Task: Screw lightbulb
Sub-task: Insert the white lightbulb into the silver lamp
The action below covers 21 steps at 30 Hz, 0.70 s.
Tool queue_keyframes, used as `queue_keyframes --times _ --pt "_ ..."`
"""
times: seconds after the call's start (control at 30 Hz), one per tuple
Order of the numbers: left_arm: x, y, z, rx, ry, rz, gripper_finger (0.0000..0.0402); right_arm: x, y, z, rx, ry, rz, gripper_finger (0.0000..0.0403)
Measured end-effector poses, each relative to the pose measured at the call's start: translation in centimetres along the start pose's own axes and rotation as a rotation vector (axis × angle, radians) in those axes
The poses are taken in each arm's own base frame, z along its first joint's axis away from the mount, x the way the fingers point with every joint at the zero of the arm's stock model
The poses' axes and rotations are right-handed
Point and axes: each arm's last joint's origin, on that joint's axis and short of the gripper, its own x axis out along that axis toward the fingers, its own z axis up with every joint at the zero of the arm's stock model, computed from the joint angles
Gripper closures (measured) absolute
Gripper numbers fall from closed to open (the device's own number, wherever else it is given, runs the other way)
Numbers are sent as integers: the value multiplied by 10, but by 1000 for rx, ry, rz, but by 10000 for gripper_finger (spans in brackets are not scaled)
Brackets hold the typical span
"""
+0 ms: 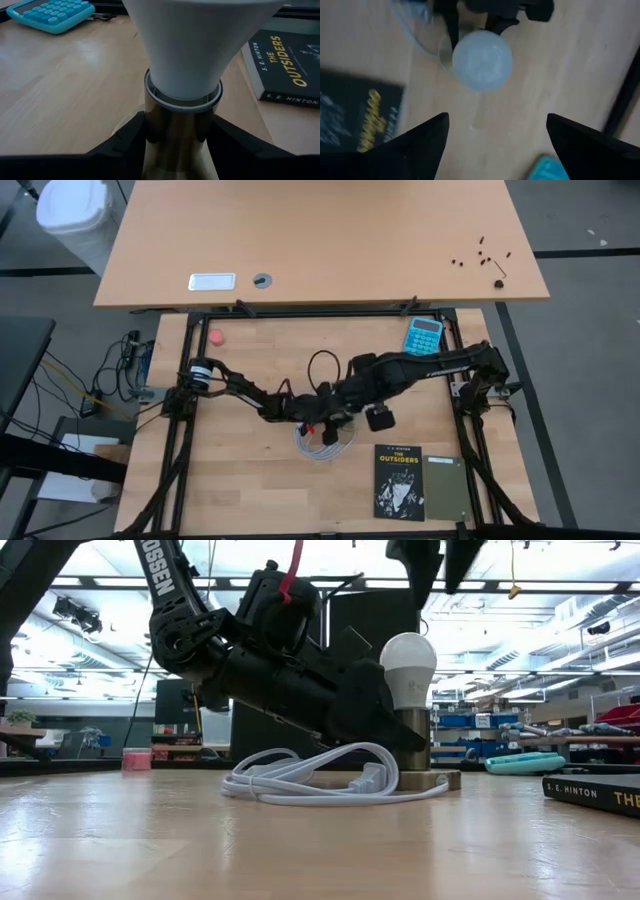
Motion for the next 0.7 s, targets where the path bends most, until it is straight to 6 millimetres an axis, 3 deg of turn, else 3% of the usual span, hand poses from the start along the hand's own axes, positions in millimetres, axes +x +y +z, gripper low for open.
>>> queue_keyframes --times 0.17,0.33,0.53,0.7 --pt "0 -2 0 46 4 -52 218 17 11 -2 -287 65 9 71" --pt "0 -4 0 75 8 -126 218 45 20 -6 -463 144 37 83" --pt "-1 -5 -1 101 10 -181 218 76 27 -5 -519 127 49 95" --pt "-1 -7 -1 122 10 -224 218 87 30 5 -538 12 56 96"
